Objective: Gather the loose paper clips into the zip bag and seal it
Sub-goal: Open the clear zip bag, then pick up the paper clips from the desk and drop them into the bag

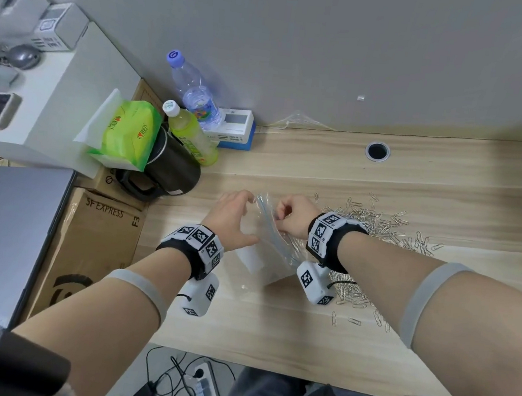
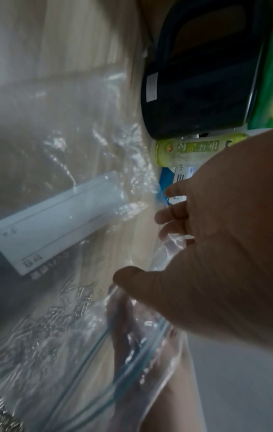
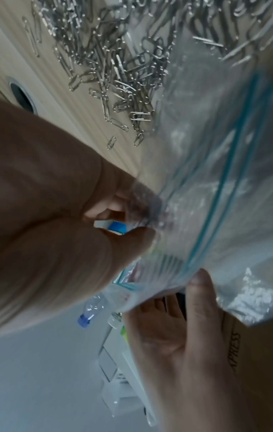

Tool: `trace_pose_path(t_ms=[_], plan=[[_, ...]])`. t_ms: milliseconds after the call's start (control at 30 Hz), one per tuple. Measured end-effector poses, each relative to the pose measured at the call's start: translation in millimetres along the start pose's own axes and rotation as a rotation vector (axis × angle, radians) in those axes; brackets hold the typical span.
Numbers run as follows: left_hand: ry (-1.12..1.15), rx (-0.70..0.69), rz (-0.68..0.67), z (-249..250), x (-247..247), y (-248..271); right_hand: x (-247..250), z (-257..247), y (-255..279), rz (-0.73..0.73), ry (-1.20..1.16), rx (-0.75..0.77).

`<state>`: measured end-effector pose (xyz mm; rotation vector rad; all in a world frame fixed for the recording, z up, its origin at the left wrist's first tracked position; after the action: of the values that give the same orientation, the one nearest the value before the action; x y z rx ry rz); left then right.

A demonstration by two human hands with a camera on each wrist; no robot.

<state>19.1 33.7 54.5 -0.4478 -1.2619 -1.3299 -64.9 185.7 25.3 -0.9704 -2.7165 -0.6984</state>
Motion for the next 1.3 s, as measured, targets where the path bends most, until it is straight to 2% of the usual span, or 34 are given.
trace_pose_path(t_ms=[100, 267, 367, 533, 667, 933, 1167, 1300], plan=[[-0.013, 0.013, -0.014, -1.4, 2.1, -0.4, -3.1, 3.4, -0.4, -0.092, -0.028, -0.008], [-0.022, 0.028, -0.037, -0.8, 3.8, -0.3, -2.2, 6.1, 3.4, -0.193, 0.114, -0.107], [-0.012, 0.029, -0.040, -0.5, 2.7, 0.5, -6.0, 5.1, 7.1, -0.249, 0.118, -0.141], [0.005, 0.013, -0.076, 0.4, 0.1, 2.6, -11.9, 6.9, 9.9, -0.304, 0.120, -0.104], [0.032, -0.008, -0.084, 4.9, 0.2, 5.2, -13.3, 6.7, 8.9, -0.301, 0.114, -0.067], [0.057, -0.072, -0.160, 9.0, -1.8, 9.1, -9.4, 8.8, 13.6, -0.274, 0.144, -0.132], [-0.105, -0.131, -0.193, 13.1, -9.5, 15.2, -8.9, -2.2, 20.9, -0.233, 0.022, -0.113], [-0.108, -0.129, -0.142, 17.5, -8.6, 17.5, -6.8, -10.8, 29.3, -0.227, -0.065, -0.100]])
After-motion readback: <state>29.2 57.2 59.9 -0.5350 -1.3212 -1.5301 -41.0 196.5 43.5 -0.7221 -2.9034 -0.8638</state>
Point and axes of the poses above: each hand's wrist, its own y-axis away from the middle knuckle, its own x-axis out of the back of the hand, z = x × y, the point moved 3 cm from there along -y, towards the middle knuckle, and after that the axes turned 9 degrees about x, right-handed, at the moved point
